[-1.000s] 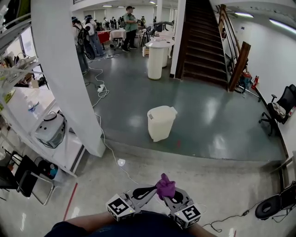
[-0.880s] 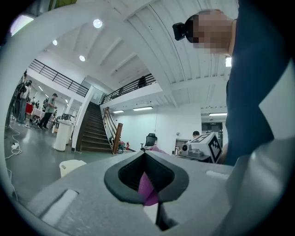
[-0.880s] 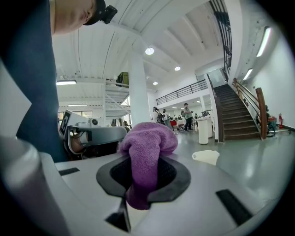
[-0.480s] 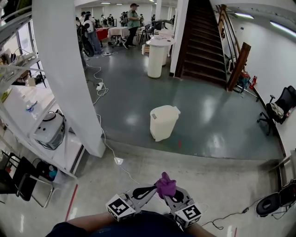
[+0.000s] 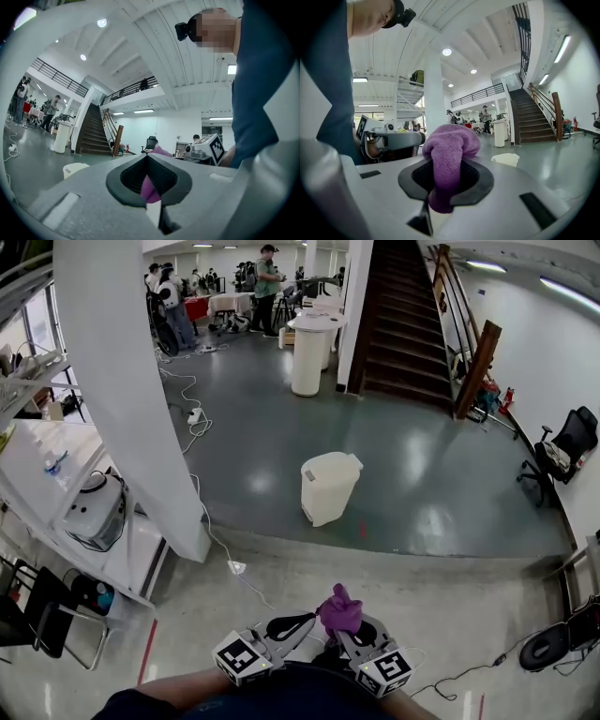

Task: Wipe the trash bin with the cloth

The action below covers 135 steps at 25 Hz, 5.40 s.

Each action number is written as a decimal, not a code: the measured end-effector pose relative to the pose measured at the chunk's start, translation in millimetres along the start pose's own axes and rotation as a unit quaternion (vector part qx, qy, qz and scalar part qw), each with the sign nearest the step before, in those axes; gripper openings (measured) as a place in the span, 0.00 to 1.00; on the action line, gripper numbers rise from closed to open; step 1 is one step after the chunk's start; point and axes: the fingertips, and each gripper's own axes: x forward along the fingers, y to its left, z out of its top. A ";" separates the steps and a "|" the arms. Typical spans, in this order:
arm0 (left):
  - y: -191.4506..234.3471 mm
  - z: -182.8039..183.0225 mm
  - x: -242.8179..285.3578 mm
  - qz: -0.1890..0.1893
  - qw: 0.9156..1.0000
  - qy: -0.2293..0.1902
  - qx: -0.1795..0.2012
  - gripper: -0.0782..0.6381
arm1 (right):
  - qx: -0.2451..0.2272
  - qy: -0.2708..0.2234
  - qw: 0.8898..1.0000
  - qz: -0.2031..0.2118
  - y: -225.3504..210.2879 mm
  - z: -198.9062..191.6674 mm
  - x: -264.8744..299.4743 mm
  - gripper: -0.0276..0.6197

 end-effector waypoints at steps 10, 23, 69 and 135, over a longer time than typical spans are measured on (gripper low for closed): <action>60.5 5.3 57.3 0.039 0.999 -0.003 0.013 0.09 | -0.003 -0.003 1.000 0.029 -72.5 9.4 44.9 0.16; 152.9 7.6 220.2 0.099 0.995 0.019 0.006 0.09 | 0.003 0.008 0.995 0.099 -252.7 38.8 107.0 0.16; 353.9 10.8 211.6 0.001 1.000 0.029 -0.004 0.09 | 0.041 0.021 0.996 -0.083 -313.3 35.8 256.5 0.16; 660.5 -357.0 416.7 0.132 0.959 0.248 0.029 0.09 | 0.194 0.098 0.954 -0.206 -699.6 -368.5 514.7 0.16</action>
